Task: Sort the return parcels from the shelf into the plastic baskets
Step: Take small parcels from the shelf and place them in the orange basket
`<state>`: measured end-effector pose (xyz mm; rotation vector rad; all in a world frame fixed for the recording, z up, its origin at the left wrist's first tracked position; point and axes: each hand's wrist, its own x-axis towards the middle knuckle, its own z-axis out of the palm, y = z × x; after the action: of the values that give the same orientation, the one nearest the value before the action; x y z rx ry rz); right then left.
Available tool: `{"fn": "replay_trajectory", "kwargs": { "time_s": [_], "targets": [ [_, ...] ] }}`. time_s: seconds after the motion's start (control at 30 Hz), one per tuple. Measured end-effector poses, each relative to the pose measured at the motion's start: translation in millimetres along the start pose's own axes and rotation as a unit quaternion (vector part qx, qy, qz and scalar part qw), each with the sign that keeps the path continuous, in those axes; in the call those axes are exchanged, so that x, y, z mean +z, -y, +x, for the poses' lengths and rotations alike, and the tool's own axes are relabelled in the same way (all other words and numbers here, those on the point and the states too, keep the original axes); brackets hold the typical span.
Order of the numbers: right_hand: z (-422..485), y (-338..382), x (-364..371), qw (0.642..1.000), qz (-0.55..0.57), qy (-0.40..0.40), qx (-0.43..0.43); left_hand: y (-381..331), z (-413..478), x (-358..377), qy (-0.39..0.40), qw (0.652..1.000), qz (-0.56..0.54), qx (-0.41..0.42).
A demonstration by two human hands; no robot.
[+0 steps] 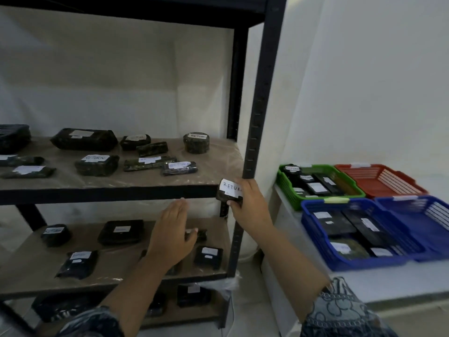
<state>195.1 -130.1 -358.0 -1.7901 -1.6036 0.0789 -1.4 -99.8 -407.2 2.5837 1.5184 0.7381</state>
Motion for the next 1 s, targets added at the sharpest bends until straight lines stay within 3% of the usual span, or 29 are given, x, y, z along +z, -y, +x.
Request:
{"fn": "replay_trajectory", "kwargs": {
  "time_s": [0.47, 1.0],
  "targets": [
    [-50.6, -150.4, -121.3, 0.988, -0.045, -0.047, 0.138, -173.2, 28.0, 80.8, 0.057, 0.983, -0.042, 0.168],
    [25.3, -409.1, -242.6, 0.974, -0.102, -0.027, 0.199, -392.8, 160.6, 231.2, 0.104, 0.975, -0.118, 0.157]
  ]
}}
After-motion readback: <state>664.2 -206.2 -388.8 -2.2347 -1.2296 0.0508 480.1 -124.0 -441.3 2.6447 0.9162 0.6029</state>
